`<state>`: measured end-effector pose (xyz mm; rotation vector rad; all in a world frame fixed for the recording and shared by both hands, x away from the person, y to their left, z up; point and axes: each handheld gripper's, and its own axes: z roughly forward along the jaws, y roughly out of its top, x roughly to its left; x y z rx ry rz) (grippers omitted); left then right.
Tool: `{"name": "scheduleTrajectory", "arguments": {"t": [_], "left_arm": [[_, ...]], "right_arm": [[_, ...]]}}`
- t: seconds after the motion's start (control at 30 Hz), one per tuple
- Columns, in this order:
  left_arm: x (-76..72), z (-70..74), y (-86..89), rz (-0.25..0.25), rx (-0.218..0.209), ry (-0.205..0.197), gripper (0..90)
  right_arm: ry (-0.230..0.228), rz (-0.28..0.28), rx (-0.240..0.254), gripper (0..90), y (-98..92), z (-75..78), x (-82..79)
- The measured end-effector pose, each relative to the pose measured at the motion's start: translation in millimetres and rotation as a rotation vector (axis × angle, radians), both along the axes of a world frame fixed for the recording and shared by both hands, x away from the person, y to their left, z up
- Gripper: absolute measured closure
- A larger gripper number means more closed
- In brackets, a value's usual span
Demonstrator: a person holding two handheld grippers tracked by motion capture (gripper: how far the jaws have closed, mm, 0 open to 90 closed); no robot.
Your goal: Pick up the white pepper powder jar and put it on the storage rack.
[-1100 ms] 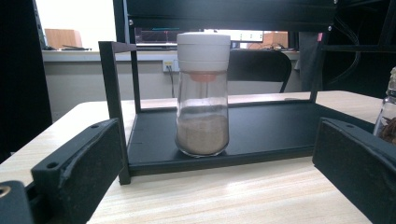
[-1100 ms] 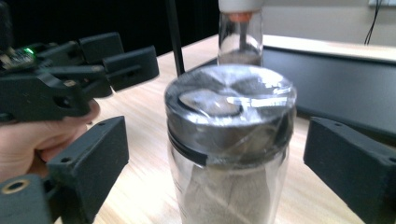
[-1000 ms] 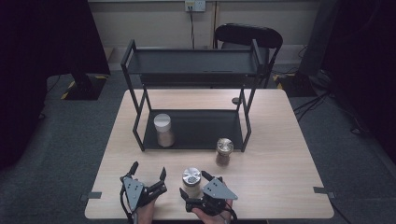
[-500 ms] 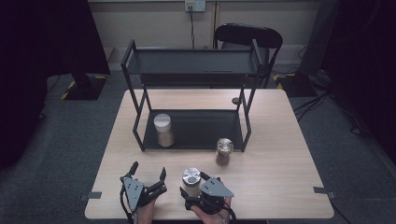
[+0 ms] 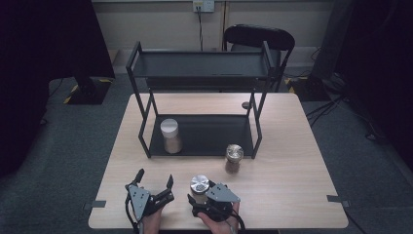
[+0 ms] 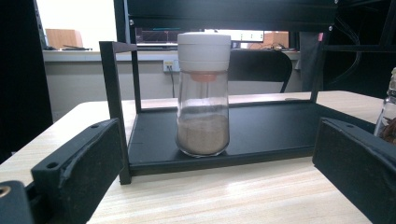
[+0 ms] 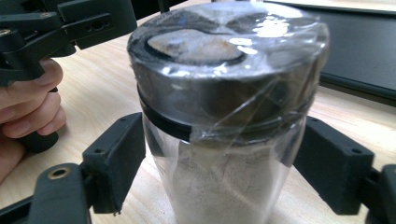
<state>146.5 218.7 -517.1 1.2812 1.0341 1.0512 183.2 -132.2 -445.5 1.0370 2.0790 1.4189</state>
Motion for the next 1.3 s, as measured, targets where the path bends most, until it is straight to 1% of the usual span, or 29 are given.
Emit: {"name": "scheduleTrajectory", "arguments": {"t": [0.17, 0.43, 0.87, 1.0, 1.13, 1.3], "left_arm": [[0.0, 0.0, 0.1, 0.0, 0.0, 0.0, 1.3], [0.1, 0.1, 0.1, -0.001, 0.0, 0.0, 1.3], [0.2, 0.2, 0.2, -0.001, 0.0, 0.001, 1.4], [0.1, 0.2, 0.2, -0.001, 0.0, 0.001, 1.4], [0.1, 0.1, 0.2, -0.001, 0.0, 0.001, 1.4], [0.1, 0.0, 0.2, -0.001, 0.0, 0.0, 1.4]], "right_arm": [[0.013, 0.0, -0.012, 22.6, 2.3, 0.8, 2.4], [0.015, -0.001, -0.028, 28.9, 4.0, 1.9, 4.2], [0.003, -0.002, -0.053, 30.3, 6.5, 4.2, 3.1], [-0.009, -0.004, -0.061, 30.7, 8.0, 4.1, 1.3], [-0.009, -0.011, -0.053, 30.8, 7.3, 3.6, 0.9], [-0.012, -0.014, -0.056, 30.8, 8.3, 3.7, -0.3]]}}
